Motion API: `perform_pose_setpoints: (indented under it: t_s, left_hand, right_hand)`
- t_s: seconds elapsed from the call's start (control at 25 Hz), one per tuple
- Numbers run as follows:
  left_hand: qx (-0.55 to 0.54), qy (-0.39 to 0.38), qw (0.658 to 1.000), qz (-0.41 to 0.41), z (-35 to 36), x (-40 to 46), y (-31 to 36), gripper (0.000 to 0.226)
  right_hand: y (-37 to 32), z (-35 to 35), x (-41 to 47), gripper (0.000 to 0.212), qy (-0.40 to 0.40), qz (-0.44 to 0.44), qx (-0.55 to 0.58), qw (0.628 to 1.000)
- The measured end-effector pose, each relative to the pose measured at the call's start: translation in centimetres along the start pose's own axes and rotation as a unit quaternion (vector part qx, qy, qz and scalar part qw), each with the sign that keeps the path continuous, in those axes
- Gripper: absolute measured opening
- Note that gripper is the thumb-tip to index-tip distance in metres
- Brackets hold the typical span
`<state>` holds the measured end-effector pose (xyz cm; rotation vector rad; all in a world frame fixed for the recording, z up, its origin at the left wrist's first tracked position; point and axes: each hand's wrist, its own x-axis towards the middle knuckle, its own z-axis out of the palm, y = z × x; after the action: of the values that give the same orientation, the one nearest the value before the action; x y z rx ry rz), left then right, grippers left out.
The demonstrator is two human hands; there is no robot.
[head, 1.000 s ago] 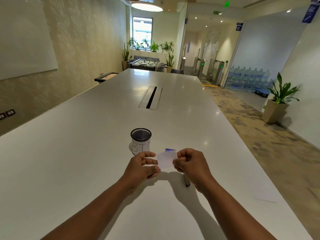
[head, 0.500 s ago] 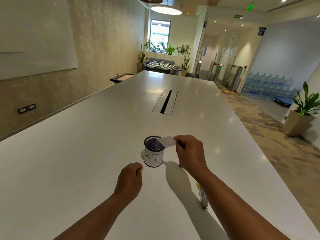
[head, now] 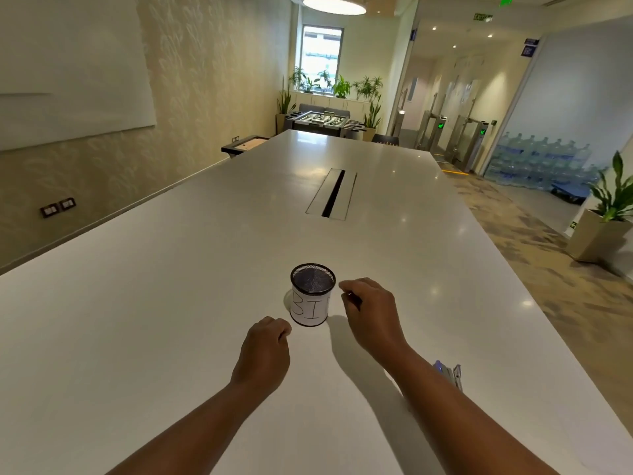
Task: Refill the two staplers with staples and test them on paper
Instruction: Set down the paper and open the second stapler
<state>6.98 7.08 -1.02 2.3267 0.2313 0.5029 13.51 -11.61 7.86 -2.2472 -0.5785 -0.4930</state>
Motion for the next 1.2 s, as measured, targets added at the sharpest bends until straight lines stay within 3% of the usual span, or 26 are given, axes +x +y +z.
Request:
perform_pose_setpoints:
  t_s: [0.36, 0.48, 0.6, 0.76, 0.84, 0.96, 1.08, 1.2]
  left_hand:
    - [0.026, -0.021, 0.999, 0.030, 0.5, -0.7, 0.4, 0.024]
    - [0.000, -0.050, 0.999, 0.021, 1.7, -1.3, 1.8, 0.021]
    - [-0.077, -0.089, 0.992, 0.040, 3.5, -2.8, 4.5, 0.033]
    - [-0.133, -0.112, 0.983, 0.064, 6.1, -3.6, 7.6, 0.041]
    - [-0.134, -0.118, 0.981, 0.071, 7.1, -3.8, 8.6, 0.039]
    - [-0.085, -0.129, 0.982, 0.104, 8.4, -4.4, 8.8, 0.034]
    - [-0.026, -0.146, 0.974, 0.173, 8.8, -4.6, 8.4, 0.040]
    - [-0.023, -0.146, 0.971, 0.189, 8.8, -4.2, 8.7, 0.044]
  right_hand:
    - [3.7, -6.1, -6.0, 0.020, 0.050, 0.161, 0.014, 0.986]
    - [4.6, -7.6, -7.8, 0.020, 0.068, 0.224, 0.024, 0.972]
    - [4.8, -8.1, -9.6, 0.021, 0.050, 0.255, 0.009, 0.966]
    - [4.1, -7.9, -11.6, 0.005, 0.024, 0.255, -0.025, 0.966]
    - [3.8, -7.4, -12.4, 0.022, 0.003, 0.249, -0.040, 0.968]
    - [3.7, -6.1, -13.4, 0.031, 0.007, 0.247, -0.048, 0.968]
    - [4.0, -5.0, -14.0, 0.020, 0.031, 0.251, -0.047, 0.966]
    - [3.9, -4.6, -13.7, 0.009, 0.062, 0.258, -0.018, 0.964]
